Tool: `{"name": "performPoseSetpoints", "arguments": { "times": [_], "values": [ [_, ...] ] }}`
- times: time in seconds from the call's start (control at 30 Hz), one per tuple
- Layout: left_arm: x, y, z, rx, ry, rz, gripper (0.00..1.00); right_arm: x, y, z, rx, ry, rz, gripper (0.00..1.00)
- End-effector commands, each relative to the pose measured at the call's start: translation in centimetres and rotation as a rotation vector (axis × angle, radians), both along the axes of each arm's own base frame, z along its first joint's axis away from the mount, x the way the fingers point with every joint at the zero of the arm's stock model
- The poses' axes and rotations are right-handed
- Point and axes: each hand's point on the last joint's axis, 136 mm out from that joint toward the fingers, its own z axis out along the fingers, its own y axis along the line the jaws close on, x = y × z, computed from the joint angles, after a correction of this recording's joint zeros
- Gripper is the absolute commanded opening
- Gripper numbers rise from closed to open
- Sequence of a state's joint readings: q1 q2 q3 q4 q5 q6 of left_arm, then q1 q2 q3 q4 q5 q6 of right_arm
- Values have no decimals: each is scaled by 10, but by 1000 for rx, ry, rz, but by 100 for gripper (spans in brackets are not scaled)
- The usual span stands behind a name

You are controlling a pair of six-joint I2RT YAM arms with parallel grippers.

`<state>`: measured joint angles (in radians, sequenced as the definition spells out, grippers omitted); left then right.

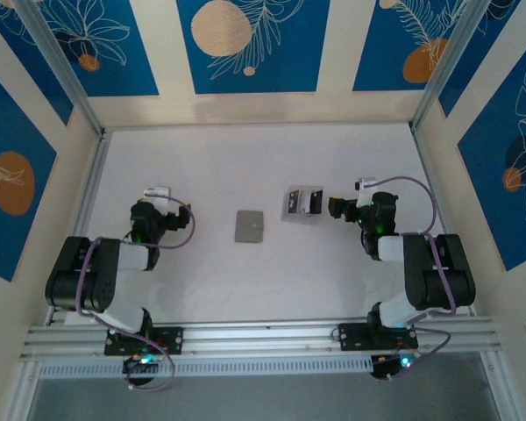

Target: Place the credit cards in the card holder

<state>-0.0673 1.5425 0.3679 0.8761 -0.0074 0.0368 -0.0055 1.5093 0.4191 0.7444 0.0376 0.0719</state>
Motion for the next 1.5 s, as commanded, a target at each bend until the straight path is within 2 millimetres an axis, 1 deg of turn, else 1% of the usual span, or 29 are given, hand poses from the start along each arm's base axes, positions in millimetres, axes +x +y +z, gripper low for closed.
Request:
{"name": "performPoseSetpoints", "arguments": {
  "times": [0.0, 0.1, 0.3, 0.37, 0.43, 0.47, 0.53, 0.6, 0.63, 0.67, 0.7, 0.73, 0.77, 0.8, 0.83, 0.9, 0.93, 0.97, 1.03, 1.1, 1.13, 1.17, 1.2, 1.23, 1.27, 1.3, 1.37, 1.4, 1.47],
  "values": [
    [7, 3, 8, 5, -33, -4, 100, 7, 1, 8, 9, -27, -6, 99],
    [8, 7, 8, 6, -38, 23, 100, 6, 0, 9, 17, -30, -2, 99],
    [8, 8, 9, 3, -36, 28, 100, 6, -2, 8, 30, -23, -5, 99],
    [10, 10, 15, 9, -30, 38, 100, 6, -5, 11, 41, -32, -19, 99],
    [11, 20, 30, 27, 9, 112, 100, 6, -31, 18, 18, 3, -189, 99],
    [12, 22, 39, 30, 34, 126, 100, 6, -43, 28, 19, 24, -270, 99],
    [12, 20, 57, 18, 87, 126, 100, 6, -54, 48, 40, 52, -339, 99],
    [7, 24, 73, 2, 169, 183, 100, 6, -66, 74, 161, 46, -431, 99],
    [5, 26, 80, -7, 199, 214, 100, 1, -78, 77, 260, 69, -533, 99],
    [2, 25, 85, -28, 215, 234, 100, -15, -95, 68, 408, 163, -708, 99],
    [1, 19, 92, -89, 212, 238, 100, -31, -112, 60, 565, 250, -858, 99],
    [-1, 12, 97, -159, 212, 227, 100, -31, -115, 60, 643, 279, -844, 99],
    [-3, -2, 103, -238, 214, 172, 100, -26, -111, 62, 711, 299, -766, 100],
    [-5, -15, 107, -300, 218, 119, 100, -24, -105, 65, 733, 319, -718, 99],
    [-7, -22, 110, -344, 223, 94, 100, -24, -99, 66, 709, 343, -698, 99],
    [-12, -38, 114, -415, 241, 34, 98, -25, -76, 77, 571, 391, -657, 98],
    [-14, -46, 114, -441, 253, 6, 93, -26, -63, 82, 525, 405, -626, 97],
    [-18, -57, 115, -473, 271, -29, 90, -28, -47, 86, 490, 423, -581, 96],
    [-24, -75, 111, -537, 323, -79, 82, -33, -16, 91, 422, 446, -512, 94],
    [-29, -100, 107, -587, 369, -148, 70, -40, 24, 93, 368, 471, -406, 92],
    [-31, -110, 104, -602, 389, -175, 64, -42, 41, 92, 348, 485, -362, 90],
    [-33, -122, 100, -621, 413, -205, 56, -46, 64, 90, 320, 503, -303, 87],
    [-34, -133, 95, -641, 443, -226, 46, -49, 84, 89, 291, 524, -256, 83],
    [-33, -141, 90, -662, 469, -244, 38, -52, 101, 87, 268, 545, -215, 76],
    [-33, -150, 85, -687, 497, -263, 30, -53, 122, 82, 239, 573, -169, 67],
    [-32, -159, 79, -706, 521, -282, 24, -55, 142, 78, 210, 596, -125, 59],
    [-30, -172, 68, -727, 565, -298, 15, -56, 176, 69, 155, 632, -59, 47],
    [-29, -179, 60, -733, 586, -307, 13, -56, 192, 62, 125, 652, -32, 41],
    [-28, -193, 49, -744, 631, -330, 7, -55, 217, 47, 80, 703, 5, 32]
  ]
}}
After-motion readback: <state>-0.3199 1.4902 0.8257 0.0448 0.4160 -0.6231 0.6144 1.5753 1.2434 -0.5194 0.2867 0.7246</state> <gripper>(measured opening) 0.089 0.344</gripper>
